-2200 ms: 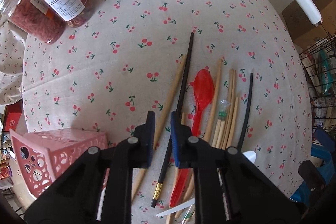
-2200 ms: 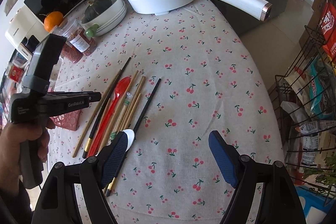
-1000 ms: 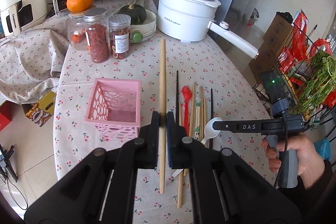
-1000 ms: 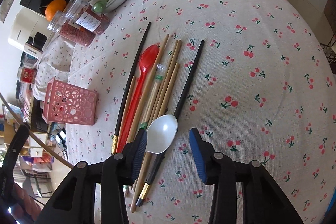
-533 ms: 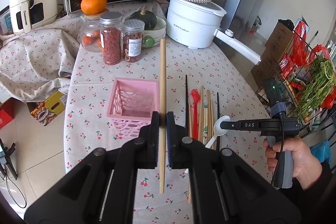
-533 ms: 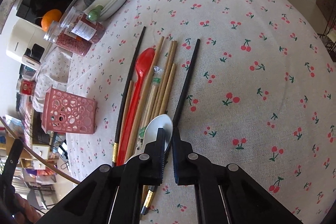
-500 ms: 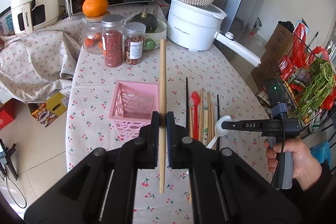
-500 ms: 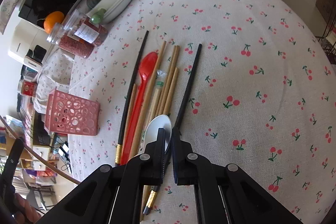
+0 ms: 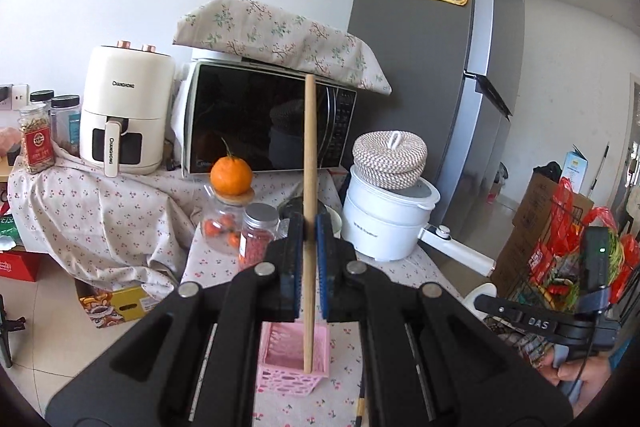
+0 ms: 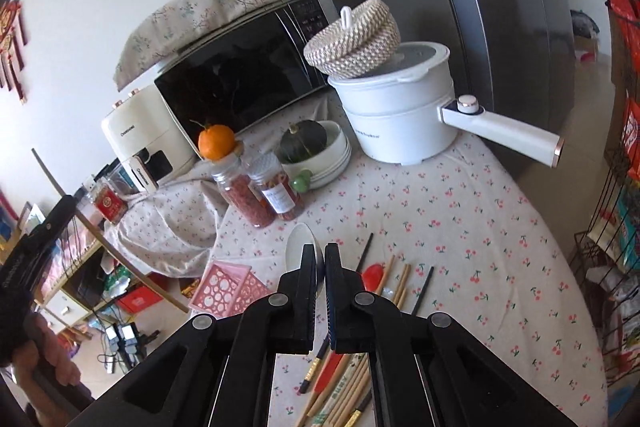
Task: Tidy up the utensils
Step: 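Drop the wooden chopstick into the pink basket while the right tool places the white spoon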
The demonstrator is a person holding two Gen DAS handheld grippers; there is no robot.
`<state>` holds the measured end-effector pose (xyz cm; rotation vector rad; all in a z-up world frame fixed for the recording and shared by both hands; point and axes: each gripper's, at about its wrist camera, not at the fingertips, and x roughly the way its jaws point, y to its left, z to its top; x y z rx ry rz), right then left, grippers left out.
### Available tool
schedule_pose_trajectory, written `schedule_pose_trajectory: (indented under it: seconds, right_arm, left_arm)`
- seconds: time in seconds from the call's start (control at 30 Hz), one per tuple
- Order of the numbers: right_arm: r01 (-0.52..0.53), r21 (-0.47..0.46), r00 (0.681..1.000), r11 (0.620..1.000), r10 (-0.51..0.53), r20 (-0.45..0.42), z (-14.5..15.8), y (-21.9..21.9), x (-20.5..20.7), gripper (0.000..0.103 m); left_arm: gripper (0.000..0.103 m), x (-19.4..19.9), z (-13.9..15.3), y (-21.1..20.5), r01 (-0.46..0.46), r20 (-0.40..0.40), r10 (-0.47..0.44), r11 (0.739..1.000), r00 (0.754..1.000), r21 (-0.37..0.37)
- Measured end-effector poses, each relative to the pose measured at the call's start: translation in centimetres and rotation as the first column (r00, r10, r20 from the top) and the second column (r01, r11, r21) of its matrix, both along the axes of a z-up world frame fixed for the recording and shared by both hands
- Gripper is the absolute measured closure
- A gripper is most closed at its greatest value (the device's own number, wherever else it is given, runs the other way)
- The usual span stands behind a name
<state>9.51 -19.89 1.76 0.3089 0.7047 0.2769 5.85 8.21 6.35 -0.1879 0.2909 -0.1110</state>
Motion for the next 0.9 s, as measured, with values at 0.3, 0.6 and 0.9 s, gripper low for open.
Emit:
schedule_pose_trajectory:
  seconds: [0.3, 0.6, 0.9]
  right_arm:
    - [-0.028, -0.048, 0.992, 0.998, 0.034, 0.123, 1.7, 3.4, -0.6, 0.099]
    - [-0.073, -0.078, 0.98, 0.994, 0.086, 0.182, 2.3, 7.0, 0.6, 0.099]
    - [-0.054, -0.121, 0.973, 0.991, 0.08, 0.218, 1.8, 9.7, 1.9, 0.099]
  left_arm:
    - [0.096, 4.9, -4.1, -0.1, -0.027, -0.039, 0.028, 0.999, 0.999, 0.018]
    - [0.094, 6.9, -6.1, -0.4, -0.016, -0.148, 0.019, 1.0, 0.989, 0.025]
    - [0.057, 4.7, -5.1, 0.9, -0.032, -0.229, 0.034, 0.999, 0.973, 0.013]
